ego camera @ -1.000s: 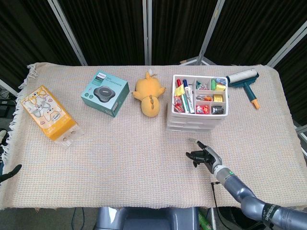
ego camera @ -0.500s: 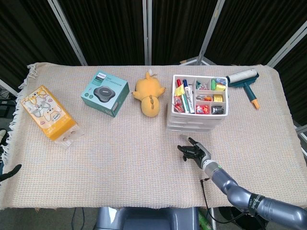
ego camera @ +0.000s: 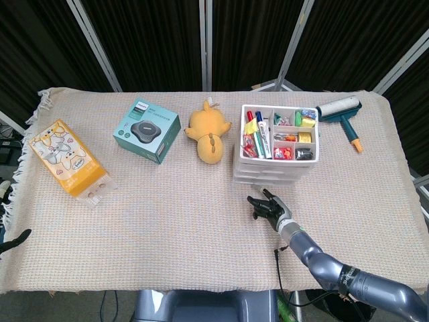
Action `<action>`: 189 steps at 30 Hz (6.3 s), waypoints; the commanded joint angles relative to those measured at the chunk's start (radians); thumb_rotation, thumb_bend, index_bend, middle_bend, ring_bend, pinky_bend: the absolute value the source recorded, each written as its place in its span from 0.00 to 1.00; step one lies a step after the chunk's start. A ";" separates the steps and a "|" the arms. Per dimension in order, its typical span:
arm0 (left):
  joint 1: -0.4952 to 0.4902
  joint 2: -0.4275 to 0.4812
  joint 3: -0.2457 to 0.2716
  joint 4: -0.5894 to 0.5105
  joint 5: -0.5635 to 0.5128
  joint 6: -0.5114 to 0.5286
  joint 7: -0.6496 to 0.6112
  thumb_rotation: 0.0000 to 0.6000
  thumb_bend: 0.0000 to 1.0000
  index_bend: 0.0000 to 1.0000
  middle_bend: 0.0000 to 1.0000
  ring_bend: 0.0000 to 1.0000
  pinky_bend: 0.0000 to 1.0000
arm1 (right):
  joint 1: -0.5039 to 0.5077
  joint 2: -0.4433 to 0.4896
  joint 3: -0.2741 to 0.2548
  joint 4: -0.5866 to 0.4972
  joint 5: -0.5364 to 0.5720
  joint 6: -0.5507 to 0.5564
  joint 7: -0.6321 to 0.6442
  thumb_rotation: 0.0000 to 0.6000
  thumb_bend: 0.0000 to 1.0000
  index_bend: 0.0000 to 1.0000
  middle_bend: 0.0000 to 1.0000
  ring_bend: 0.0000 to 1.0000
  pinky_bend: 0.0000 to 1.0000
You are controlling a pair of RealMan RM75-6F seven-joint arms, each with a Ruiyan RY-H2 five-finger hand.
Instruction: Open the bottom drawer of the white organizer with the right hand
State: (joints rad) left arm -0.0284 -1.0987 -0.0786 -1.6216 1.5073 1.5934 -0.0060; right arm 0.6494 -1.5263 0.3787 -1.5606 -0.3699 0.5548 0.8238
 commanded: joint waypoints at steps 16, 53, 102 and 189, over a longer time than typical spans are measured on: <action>-0.004 0.006 0.017 -0.007 0.026 -0.005 -0.014 1.00 0.15 0.00 0.00 0.00 0.00 | -0.030 -0.041 0.091 0.060 0.159 -0.043 0.012 1.00 0.27 0.26 0.85 0.87 0.74; 0.000 0.010 0.026 -0.014 0.045 0.009 -0.016 1.00 0.15 0.00 0.00 0.00 0.00 | 0.000 -0.059 0.123 0.071 0.332 -0.009 -0.045 1.00 0.27 0.30 0.85 0.87 0.74; 0.003 0.015 0.040 -0.025 0.078 0.023 -0.012 1.00 0.15 0.00 0.00 0.00 0.00 | -0.089 -0.029 0.137 -0.026 0.309 -0.041 -0.088 1.00 0.27 0.26 0.85 0.87 0.74; 0.014 0.007 0.045 -0.037 0.118 0.059 0.020 1.00 0.15 0.00 0.00 0.00 0.00 | -0.235 -0.121 -0.121 0.093 -0.615 0.531 -0.777 1.00 0.36 0.63 0.88 0.89 0.74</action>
State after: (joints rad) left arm -0.0143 -1.0920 -0.0338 -1.6587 1.6255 1.6521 0.0139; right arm 0.4163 -1.6498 0.2573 -1.4636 -0.9841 1.0865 0.0432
